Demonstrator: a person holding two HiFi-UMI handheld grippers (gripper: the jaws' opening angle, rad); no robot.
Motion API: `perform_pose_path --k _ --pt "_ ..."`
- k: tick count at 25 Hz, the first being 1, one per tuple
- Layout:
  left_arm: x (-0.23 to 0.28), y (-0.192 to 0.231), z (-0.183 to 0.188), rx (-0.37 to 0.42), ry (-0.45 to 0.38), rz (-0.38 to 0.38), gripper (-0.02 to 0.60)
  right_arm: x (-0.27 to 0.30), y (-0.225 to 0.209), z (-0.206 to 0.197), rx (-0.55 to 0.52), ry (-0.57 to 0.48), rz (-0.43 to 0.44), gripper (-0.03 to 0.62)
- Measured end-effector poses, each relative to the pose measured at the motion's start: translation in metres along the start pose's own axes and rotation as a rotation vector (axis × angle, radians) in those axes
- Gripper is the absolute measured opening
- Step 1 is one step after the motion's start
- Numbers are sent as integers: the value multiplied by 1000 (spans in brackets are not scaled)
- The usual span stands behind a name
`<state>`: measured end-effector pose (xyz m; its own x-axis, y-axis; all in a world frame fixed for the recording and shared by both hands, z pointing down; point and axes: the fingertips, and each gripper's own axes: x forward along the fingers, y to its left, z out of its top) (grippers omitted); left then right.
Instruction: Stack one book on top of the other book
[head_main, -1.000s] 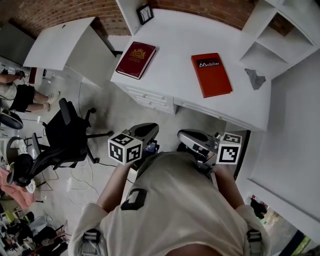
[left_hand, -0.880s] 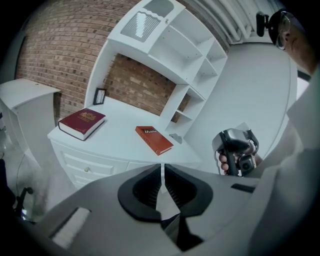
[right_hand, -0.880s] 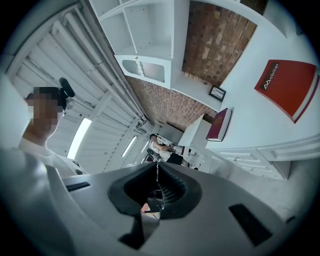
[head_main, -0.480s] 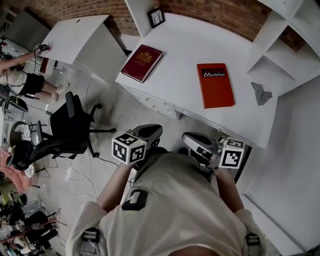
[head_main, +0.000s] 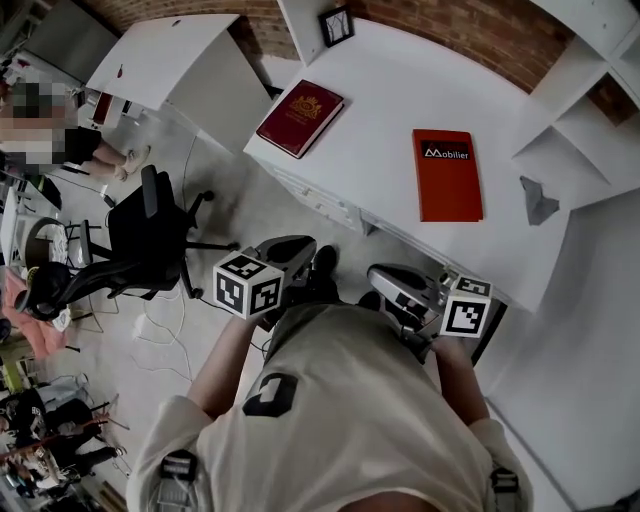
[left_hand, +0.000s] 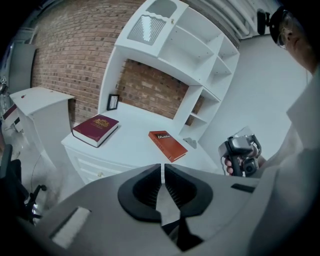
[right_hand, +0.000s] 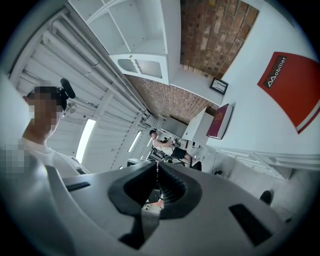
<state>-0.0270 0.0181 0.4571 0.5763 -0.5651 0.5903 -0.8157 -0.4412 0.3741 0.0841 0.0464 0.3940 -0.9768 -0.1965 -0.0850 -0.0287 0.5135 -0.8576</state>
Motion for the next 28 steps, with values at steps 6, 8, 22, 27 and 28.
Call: perform_pose_path --k 6,8,22,27,28 --pt "13 27 18 9 -4 -35 20 12 -16 16 3 -28 -54 8" --pt "15 39 29 11 -13 -47 20 20 -23 25 4 -39 -79 8" --pt "5 163 82 -59 -82 -44 20 129 -60 71 -37 88 -164 8" --pt "5 208 98 -61 -98 -34 20 156 -70 83 -32 99 -198 8" --pt "5 218 103 -56 -100 -32 20 162 -73 85 -31 101 -205 8"
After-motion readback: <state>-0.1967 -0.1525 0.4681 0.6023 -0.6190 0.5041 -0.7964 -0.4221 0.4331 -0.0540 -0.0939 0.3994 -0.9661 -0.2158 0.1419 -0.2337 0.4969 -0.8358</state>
